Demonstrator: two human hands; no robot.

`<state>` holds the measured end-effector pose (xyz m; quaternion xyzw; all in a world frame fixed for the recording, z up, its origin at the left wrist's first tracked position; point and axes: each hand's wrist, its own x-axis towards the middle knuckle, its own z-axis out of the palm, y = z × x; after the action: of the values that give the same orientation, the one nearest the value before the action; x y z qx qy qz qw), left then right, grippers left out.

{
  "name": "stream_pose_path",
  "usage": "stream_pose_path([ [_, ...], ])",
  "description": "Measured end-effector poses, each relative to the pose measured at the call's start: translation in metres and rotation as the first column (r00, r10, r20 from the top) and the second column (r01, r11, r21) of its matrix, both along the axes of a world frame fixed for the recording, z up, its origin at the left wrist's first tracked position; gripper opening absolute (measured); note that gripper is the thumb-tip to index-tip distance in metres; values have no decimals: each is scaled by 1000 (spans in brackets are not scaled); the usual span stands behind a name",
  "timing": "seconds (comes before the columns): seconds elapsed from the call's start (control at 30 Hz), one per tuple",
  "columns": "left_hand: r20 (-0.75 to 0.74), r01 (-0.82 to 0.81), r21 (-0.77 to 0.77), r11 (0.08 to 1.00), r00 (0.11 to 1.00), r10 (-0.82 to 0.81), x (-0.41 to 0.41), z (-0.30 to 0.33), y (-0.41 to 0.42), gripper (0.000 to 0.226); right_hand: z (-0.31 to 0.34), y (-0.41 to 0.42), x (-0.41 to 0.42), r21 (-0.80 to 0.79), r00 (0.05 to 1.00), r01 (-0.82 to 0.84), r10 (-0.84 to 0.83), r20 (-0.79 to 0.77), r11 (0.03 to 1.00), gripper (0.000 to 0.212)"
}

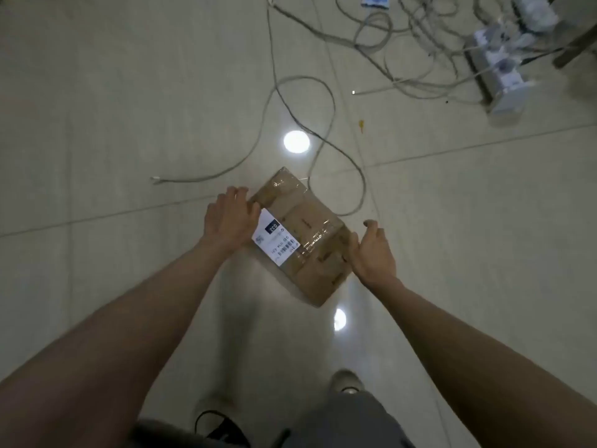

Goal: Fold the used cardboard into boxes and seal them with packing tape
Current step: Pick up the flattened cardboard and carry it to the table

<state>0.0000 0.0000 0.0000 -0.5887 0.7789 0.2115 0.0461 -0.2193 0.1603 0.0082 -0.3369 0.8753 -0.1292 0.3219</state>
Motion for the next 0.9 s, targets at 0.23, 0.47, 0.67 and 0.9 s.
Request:
stream_pose_path([
  [0.23, -57, 15, 152, 988, 998, -7, -15, -98, -24, 66, -108, 2, 3, 207, 946, 282, -308, 105, 937, 48],
  [0.47, -186, -298, 130, 946, 929, 319, 3, -123, -14, 50, -126, -26, -5, 40, 885, 422, -421, 198, 906, 54],
  [0.67, -240, -454, 187, 871, 839, 489, 37, -136, 8, 43, -127, -38, 3, 28, 864, 420, -409, 292, 907, 37],
  [0.9, -347, -540, 240, 807, 728, 591, 34, -65, -5, 43, -51, -64, -1, -164, 893, 379, -313, 323, 911, 39],
])
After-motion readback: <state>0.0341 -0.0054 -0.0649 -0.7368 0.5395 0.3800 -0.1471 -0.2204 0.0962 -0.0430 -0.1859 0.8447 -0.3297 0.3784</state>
